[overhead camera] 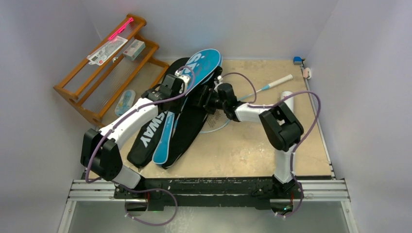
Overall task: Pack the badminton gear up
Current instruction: Place the racket in the racket bag, then adjust the racket at the center of the board.
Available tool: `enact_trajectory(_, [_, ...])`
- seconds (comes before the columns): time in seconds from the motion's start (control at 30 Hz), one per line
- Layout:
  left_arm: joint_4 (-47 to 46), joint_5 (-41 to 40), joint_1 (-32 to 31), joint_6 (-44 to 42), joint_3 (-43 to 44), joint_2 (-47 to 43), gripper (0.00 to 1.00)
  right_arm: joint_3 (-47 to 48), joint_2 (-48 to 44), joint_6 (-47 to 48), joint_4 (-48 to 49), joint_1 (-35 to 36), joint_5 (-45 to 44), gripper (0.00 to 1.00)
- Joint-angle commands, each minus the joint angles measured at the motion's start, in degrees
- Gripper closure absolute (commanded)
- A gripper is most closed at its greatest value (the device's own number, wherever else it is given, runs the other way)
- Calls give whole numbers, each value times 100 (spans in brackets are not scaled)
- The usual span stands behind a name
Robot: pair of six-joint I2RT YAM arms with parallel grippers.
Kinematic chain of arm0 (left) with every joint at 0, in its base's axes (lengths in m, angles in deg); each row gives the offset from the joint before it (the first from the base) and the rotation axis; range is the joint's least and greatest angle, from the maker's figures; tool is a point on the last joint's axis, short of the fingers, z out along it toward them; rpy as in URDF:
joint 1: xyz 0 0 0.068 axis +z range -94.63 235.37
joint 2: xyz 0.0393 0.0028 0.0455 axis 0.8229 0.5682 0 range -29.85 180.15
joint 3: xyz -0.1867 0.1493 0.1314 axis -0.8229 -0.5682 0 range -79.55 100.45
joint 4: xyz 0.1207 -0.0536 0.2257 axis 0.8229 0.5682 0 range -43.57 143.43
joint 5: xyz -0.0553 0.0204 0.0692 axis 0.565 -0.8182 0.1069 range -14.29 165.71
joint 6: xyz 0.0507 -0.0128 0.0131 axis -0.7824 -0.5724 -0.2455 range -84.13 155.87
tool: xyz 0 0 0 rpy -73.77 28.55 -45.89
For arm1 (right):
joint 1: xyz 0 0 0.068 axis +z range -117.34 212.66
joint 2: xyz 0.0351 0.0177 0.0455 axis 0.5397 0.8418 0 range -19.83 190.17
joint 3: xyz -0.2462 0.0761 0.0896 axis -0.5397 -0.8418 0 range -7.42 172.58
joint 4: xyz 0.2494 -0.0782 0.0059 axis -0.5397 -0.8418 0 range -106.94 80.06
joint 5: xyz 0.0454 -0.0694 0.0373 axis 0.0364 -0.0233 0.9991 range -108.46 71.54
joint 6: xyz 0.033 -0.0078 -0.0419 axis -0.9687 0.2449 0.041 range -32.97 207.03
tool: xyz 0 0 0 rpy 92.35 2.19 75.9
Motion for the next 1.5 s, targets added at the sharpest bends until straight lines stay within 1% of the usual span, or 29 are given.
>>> enact_trajectory(0.0, [-78, -925, 96, 233, 227, -65, 100, -151, -904, 648, -472, -271, 146, 22])
enact_trajectory(0.07, [-72, -1088, 149, 323, 228, -78, 100, -168, -1116, 774, -1137, -434, 47, 23])
enact_trajectory(0.2, [-52, -1086, 241, 385, 243, -24, 100, -288, -1455, 898, -1893, -881, -152, 23])
enact_trajectory(0.3, [-28, -1087, 254, 382, 263, 32, 100, -322, -1725, 619, -2663, -1326, -860, 27])
enact_trajectory(0.4, [-28, -1041, 254, 361, 274, 45, 100, -186, -1908, -6, -3689, -1643, -2187, 35])
enact_trajectory(0.47, [-46, -972, 254, 355, 269, 29, 100, 55, -1839, -314, -4281, -1741, -2875, 35])
enact_trajectory(0.53, [-69, -908, 254, 351, 263, 19, 100, 391, -1631, -513, -4766, -1832, -3277, 32])
enact_trajectory(0.63, [-74, -876, 254, 342, 260, 18, 100, 953, -1186, -544, -5270, -2005, -3513, 35])
enact_trajectory(0.77, [-74, -866, 254, 342, 255, 18, 100, 1443, -680, -580, -5406, -2228, -3563, 38])
enact_trajectory(0.87, [-77, -841, 254, 342, 260, 18, 100, 1789, -349, -513, -5461, -2303, -3666, 39])
enact_trajectory(1.1, [-71, -785, 254, 333, 263, 18, 100, 2932, 640, -603, -6223, -2384, -4057, 40])
enact_trajectory(1.27, [-71, -778, 254, 333, 263, 5, 100, 3178, 1000, -658, -6338, -2400, -4291, 43])
enact_trajectory(1.37, [-71, -769, 254, 333, 269, 7, 100, 3256, 1162, -634, -6338, -2407, -4281, 49])
enact_trajectory(1.4, [-71, -769, 256, 332, 264, 9, 100, 3290, 1209, -590, -6307, -2410, -4266, 53])
enact_trajectory(1.43, [-71, -769, 254, 328, 263, 9, 100, 3330, 1252, -506, -6244, -2411, -4232, 59])
enact_trajectory(1.47, [-71, -761, 254, 325, 263, 14, 100, 3394, 1285, -377, -6178, -2411, -4196, 67])
